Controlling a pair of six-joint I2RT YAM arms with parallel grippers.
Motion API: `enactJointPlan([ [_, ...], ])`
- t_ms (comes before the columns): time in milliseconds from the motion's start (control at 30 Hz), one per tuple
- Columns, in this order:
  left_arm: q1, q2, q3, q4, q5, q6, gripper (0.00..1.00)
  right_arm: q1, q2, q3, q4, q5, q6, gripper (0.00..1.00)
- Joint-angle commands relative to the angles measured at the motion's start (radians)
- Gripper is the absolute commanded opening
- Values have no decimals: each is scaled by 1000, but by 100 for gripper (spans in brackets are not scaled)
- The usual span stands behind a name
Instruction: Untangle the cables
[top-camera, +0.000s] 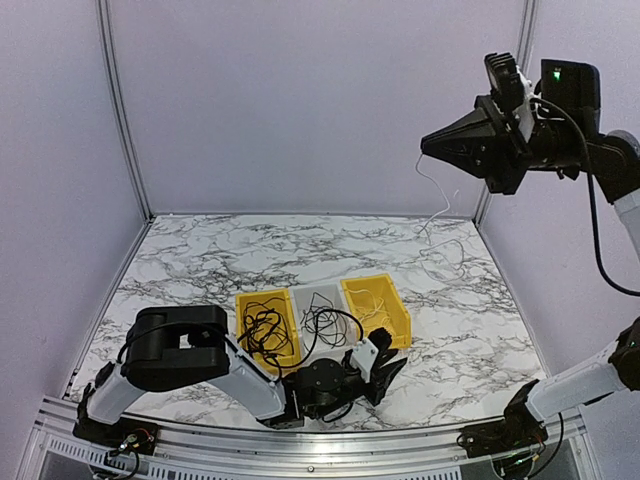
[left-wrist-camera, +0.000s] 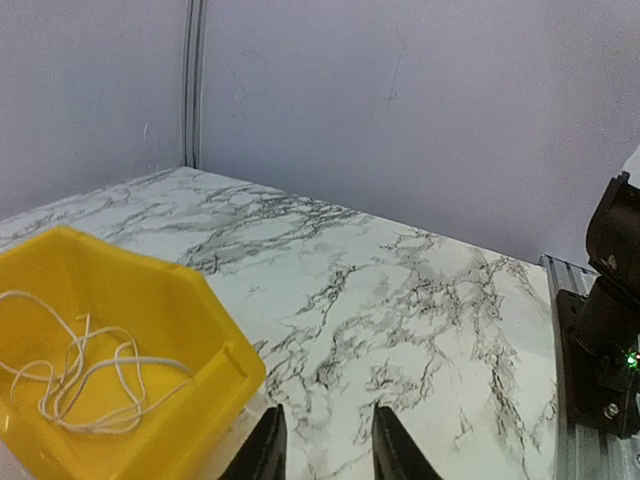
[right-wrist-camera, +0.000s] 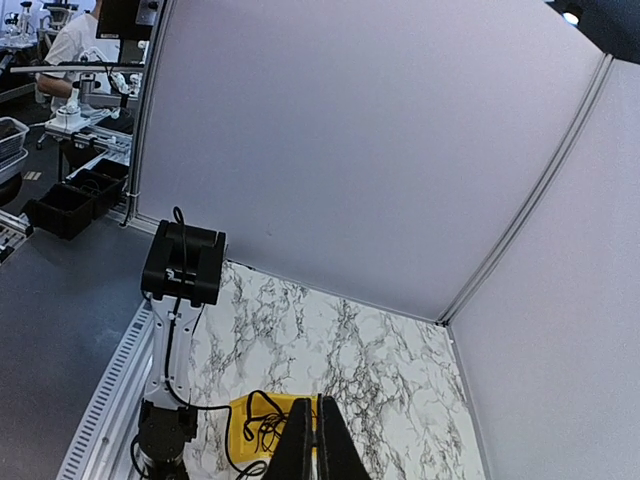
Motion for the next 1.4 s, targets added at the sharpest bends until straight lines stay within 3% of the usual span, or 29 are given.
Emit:
enactJointPlan([
  [0, -19, -128, -118, 48, -16, -37, 38, 7, -3, -59, 28, 32, 22, 0],
  [133, -29, -272, -230, 51, -76, -116, 52, 7, -18, -120, 51, 53, 24, 0],
  [367, -25, -465, -343, 51, -202, -248, 60, 8, -20, -196, 72, 65, 15, 0],
  [700, 23, -492, -336, 68, -178, -365, 67, 8, -16, -217, 84, 59, 18, 0],
  [1000, 56, -451, -324, 196, -72, -409, 59, 9, -18, -239, 93, 61, 18, 0],
  [1200, 87, -402, -290, 245, -18, -437, 36, 9, -22, -247, 98, 59, 20, 0],
  [1367, 107, -358, -232, 247, 20, -462, 33, 8, -26, -247, 97, 62, 22, 0],
])
